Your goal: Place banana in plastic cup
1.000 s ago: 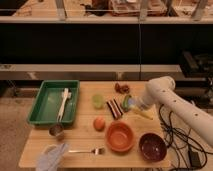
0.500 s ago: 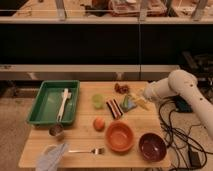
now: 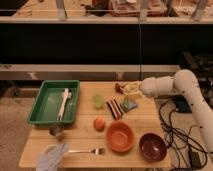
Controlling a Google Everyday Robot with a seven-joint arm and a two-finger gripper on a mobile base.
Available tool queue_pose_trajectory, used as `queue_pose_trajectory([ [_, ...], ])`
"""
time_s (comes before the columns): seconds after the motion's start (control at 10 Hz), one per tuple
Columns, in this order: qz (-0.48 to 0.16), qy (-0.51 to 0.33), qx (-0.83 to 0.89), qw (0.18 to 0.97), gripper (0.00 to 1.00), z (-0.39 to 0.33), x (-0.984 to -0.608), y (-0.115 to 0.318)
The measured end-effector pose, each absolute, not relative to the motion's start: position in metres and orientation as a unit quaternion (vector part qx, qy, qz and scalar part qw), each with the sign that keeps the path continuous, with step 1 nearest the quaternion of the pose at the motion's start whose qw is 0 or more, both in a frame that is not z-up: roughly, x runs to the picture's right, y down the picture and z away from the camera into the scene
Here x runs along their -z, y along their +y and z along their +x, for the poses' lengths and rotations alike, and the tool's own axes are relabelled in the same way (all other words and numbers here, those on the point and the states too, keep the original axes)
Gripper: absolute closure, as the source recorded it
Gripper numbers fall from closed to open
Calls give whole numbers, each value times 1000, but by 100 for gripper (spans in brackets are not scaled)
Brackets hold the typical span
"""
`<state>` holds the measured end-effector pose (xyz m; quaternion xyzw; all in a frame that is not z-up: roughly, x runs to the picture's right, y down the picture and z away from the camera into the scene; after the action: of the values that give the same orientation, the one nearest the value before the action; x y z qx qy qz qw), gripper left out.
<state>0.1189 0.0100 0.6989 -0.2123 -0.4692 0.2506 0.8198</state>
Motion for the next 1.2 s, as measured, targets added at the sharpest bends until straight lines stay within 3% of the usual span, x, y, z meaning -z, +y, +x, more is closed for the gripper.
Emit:
queue_pose_trajectory([
  [0.7,-214,-469,-251,819,100,119,-700,10],
  [1.2,-231,-480,-229,815,100,43,-733,-2],
])
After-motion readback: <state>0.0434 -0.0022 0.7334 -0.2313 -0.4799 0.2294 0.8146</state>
